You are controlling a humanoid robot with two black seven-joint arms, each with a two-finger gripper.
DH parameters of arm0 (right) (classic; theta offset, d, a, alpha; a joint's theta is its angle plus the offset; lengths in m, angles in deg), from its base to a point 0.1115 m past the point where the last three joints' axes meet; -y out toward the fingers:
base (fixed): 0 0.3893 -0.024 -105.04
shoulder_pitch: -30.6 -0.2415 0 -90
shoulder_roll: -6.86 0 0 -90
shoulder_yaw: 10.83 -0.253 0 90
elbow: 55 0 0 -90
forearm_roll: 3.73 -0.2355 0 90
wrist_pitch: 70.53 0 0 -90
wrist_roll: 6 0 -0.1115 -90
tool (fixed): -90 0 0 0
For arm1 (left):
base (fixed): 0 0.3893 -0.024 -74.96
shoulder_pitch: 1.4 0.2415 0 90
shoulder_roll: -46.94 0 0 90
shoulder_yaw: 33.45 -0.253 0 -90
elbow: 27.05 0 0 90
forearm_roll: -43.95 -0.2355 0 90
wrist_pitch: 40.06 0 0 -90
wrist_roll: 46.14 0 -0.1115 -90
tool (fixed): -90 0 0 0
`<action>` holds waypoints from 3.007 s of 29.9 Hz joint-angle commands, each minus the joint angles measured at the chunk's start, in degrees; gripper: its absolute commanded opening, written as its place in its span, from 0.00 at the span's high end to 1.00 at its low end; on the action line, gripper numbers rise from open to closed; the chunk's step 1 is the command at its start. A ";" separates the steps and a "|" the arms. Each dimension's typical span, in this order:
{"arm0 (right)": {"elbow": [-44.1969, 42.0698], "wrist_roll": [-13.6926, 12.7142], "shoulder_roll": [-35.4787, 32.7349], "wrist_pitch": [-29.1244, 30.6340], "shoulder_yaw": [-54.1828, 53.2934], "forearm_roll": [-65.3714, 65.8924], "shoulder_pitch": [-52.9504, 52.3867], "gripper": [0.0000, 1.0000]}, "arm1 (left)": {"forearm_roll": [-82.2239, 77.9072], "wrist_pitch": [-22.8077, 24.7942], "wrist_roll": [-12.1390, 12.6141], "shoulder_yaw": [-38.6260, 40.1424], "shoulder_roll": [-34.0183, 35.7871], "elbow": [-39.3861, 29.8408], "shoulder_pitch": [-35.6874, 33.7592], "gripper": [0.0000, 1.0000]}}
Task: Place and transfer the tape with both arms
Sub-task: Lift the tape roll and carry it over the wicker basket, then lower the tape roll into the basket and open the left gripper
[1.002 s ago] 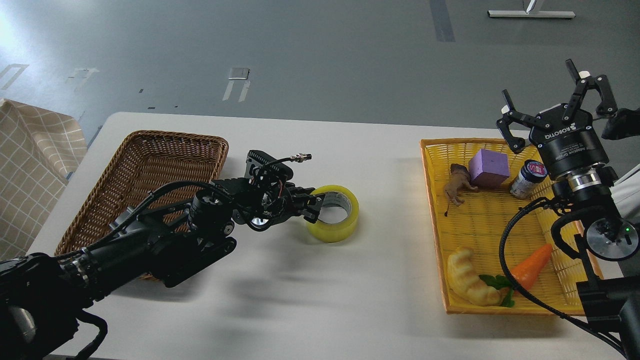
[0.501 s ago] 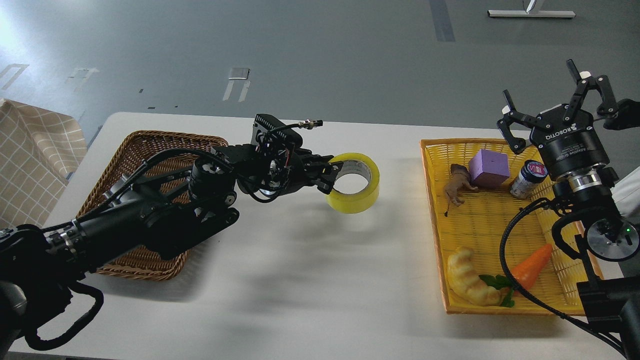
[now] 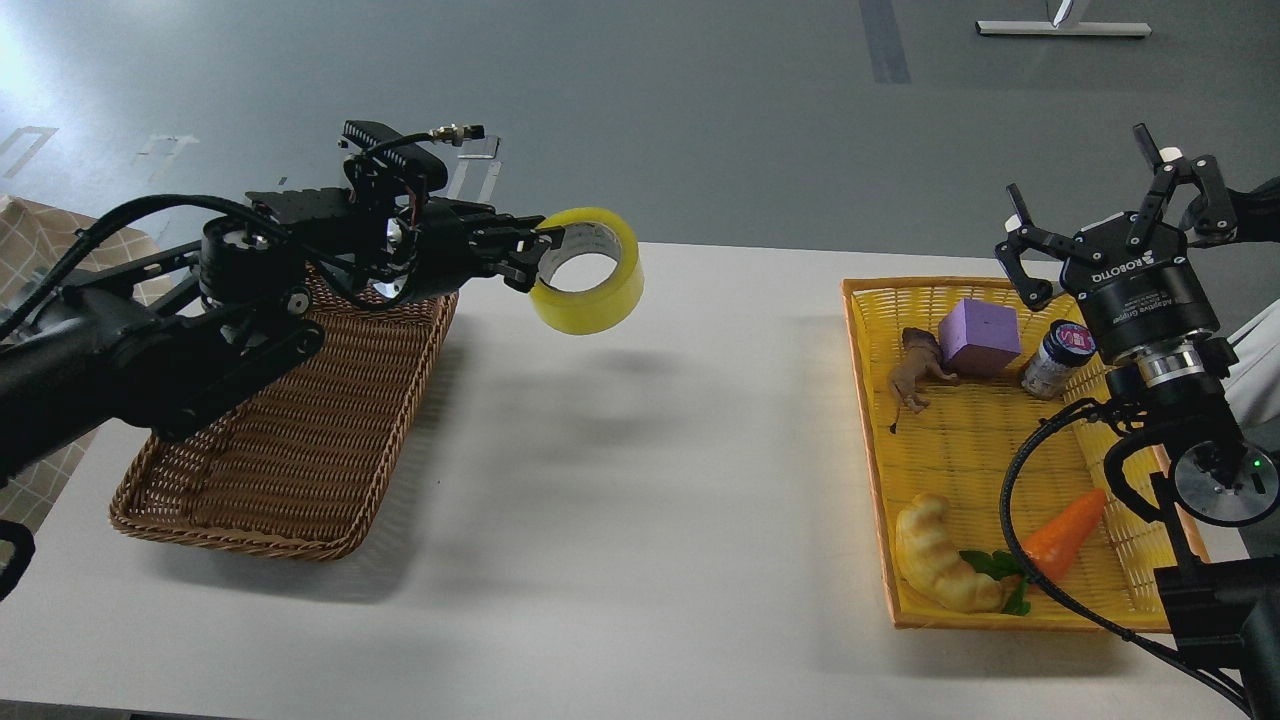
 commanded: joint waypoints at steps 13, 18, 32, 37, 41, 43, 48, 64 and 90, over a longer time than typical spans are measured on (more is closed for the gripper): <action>-0.02 0.00 0.24 0.00 0.09 0.00 -0.01 0.00 | -0.51 -4.30 -8.67 -0.47 14.32 0.43 7.11 1.00; -0.02 0.00 0.24 0.00 0.00 0.00 -0.01 0.00 | -0.77 -5.71 -9.99 -0.47 15.37 2.10 10.10 1.00; -0.10 0.00 0.24 0.00 0.09 0.00 -0.01 0.00 | -0.34 -13.25 -12.01 -7.05 15.72 9.57 12.66 1.00; -0.02 0.00 0.24 0.00 0.09 0.00 0.08 0.00 | 0.19 -15.72 -12.19 -9.34 17.40 10.71 12.66 1.00; -0.02 0.00 0.33 0.00 0.09 0.00 0.08 0.00 | 0.37 -16.34 -12.19 -9.52 17.40 11.59 12.74 1.00; -0.02 0.00 0.33 0.00 0.09 0.00 0.08 0.00 | 0.45 -16.52 -12.27 -9.52 17.22 12.55 12.74 1.00; -0.02 0.00 0.33 0.00 0.18 0.00 0.08 0.00 | 2.21 -16.52 -12.27 -9.87 16.96 13.26 13.62 1.00; -0.02 0.00 0.33 0.00 0.18 0.00 0.34 0.00 | 2.83 -17.40 -12.19 -10.05 16.43 15.28 15.20 1.00; -0.02 0.00 0.33 0.00 0.09 0.00 0.25 0.00 | 7.31 -17.40 -12.10 -9.88 16.43 15.28 15.82 0.16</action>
